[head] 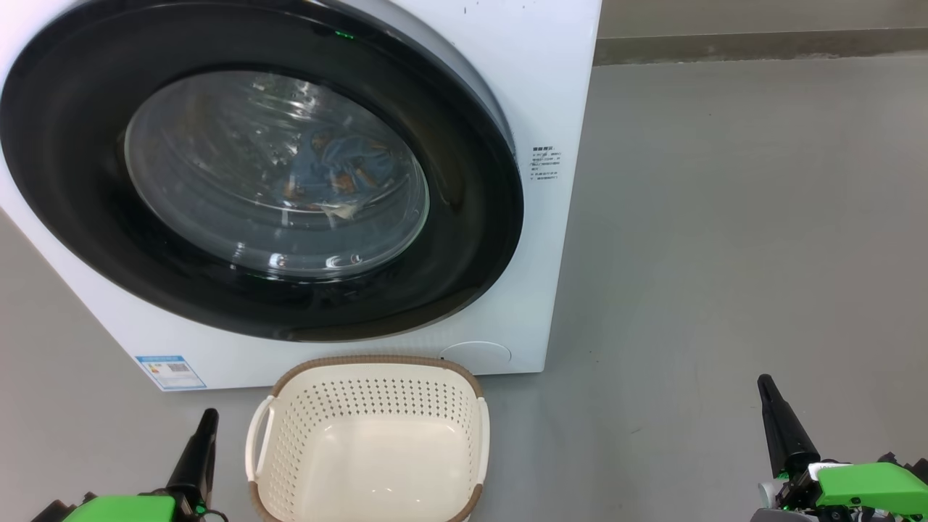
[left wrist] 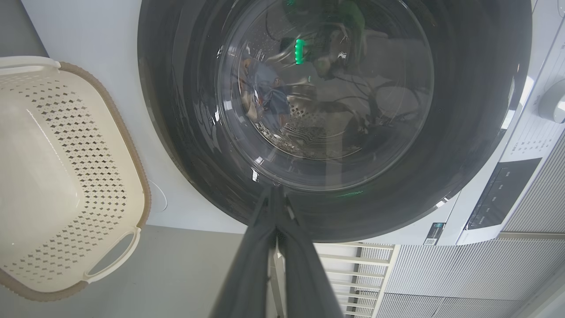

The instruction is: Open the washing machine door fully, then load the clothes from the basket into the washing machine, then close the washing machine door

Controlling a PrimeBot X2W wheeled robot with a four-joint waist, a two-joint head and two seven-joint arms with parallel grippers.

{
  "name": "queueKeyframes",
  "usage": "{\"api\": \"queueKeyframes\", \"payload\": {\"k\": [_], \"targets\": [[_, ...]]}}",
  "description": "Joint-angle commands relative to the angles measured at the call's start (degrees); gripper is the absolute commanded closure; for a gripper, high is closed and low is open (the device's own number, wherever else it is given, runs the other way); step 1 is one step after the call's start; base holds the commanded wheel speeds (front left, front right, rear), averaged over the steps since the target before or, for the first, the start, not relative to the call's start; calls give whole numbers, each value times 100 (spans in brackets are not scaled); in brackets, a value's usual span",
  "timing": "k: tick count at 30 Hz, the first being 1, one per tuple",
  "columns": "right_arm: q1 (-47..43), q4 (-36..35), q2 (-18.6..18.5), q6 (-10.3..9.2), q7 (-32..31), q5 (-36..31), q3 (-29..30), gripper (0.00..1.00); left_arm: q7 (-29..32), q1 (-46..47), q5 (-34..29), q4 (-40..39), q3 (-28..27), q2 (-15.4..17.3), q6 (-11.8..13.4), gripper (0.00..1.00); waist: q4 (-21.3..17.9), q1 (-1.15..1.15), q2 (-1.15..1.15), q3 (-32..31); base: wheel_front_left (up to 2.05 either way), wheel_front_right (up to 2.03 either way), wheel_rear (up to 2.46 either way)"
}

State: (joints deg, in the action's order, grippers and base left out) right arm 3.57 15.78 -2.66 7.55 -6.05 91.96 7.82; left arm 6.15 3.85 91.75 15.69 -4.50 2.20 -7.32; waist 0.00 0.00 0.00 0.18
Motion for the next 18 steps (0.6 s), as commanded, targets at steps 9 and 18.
{"api": "queueKeyframes", "payload": {"k": [9, 18], "targets": [[262, -176, -21, -6, -46, 18, -127, 100, 36, 234, 39, -166, -205, 70, -17, 100, 0, 0, 0, 0, 0, 0, 0], [262, -176, -21, -6, -46, 18, -127, 100, 37, 234, 38, -166, -206, 70, -17, 100, 0, 0, 0, 0, 0, 0, 0]]}}
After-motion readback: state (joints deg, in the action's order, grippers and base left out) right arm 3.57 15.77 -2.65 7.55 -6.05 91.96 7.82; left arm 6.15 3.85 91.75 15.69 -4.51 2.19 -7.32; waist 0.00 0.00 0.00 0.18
